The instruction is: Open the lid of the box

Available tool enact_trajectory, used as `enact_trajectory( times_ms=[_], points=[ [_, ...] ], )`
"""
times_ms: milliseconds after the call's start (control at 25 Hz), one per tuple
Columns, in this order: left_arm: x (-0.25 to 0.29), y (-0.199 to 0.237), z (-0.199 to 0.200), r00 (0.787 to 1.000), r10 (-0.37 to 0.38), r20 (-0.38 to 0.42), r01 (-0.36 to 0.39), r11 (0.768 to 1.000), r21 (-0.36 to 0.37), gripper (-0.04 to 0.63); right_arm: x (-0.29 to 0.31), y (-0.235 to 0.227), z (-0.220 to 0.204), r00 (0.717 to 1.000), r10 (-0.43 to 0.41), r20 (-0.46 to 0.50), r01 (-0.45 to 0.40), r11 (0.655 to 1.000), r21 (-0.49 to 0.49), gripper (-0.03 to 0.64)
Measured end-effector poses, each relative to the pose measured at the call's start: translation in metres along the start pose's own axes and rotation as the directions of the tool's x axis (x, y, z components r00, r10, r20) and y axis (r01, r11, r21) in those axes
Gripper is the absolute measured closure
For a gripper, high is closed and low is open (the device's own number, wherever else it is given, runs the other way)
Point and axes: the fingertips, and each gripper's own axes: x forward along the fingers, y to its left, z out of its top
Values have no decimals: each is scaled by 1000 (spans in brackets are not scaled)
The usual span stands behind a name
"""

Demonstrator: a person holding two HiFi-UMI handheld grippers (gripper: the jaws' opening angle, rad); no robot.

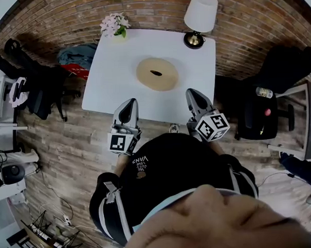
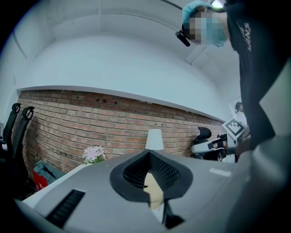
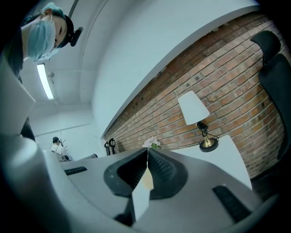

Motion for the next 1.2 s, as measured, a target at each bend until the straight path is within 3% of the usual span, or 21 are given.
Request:
enact_trajectory(
  times_ms=[400,680,960,1200],
  points=[
    [58,2,-15,998,-62,-20,63,995,76,586,9,-42,9,999,-34,-9,34,999,-1,614],
    [87,8,-17,989,-146,-36,147,987,57,586,13,-52,7,993,-115,14,115,993,8,612],
    [109,18,-18,946,-314,-76,321,943,91,586,26,-48,-5,970,-235,53,233,971,48,614],
    [117,38,-19,911,-396,-115,409,904,125,586,42,-34,-11,948,-307,83,303,951,60,612]
  ],
)
